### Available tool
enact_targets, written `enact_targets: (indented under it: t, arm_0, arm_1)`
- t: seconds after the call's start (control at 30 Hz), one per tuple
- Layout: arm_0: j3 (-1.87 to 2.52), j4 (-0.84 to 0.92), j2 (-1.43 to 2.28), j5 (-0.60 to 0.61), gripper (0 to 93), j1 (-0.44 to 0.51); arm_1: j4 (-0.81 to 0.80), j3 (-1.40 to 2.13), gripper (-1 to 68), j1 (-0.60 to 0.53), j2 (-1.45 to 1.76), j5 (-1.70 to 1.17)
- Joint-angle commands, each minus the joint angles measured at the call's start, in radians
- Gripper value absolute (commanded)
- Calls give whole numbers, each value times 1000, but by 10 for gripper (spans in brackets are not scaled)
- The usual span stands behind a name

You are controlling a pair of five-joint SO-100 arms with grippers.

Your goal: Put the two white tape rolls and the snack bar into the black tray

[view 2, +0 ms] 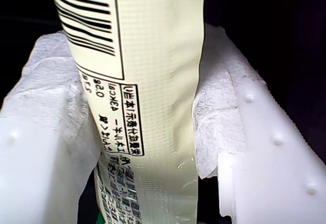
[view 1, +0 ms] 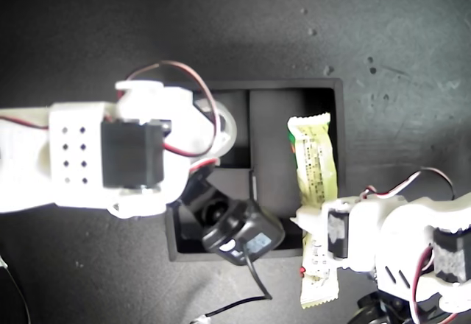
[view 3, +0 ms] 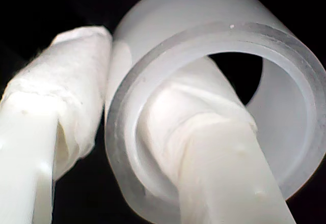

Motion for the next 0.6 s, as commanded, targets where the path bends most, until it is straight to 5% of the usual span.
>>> enact_targets:
  t: [0.0, 0.4, 0.57]
  arm_0:
    - [-310, 135, -106, -8, 0, -15]
    - [-354, 133, -144, -14, 1, -29]
    - [-311, 135, -109, -21, 86, -25]
  arm_1:
    - [12, -38, 42, 0, 12, 0]
    - [6, -17, 44, -9, 12, 8]
    - [28, 5, 178, -14, 12, 6]
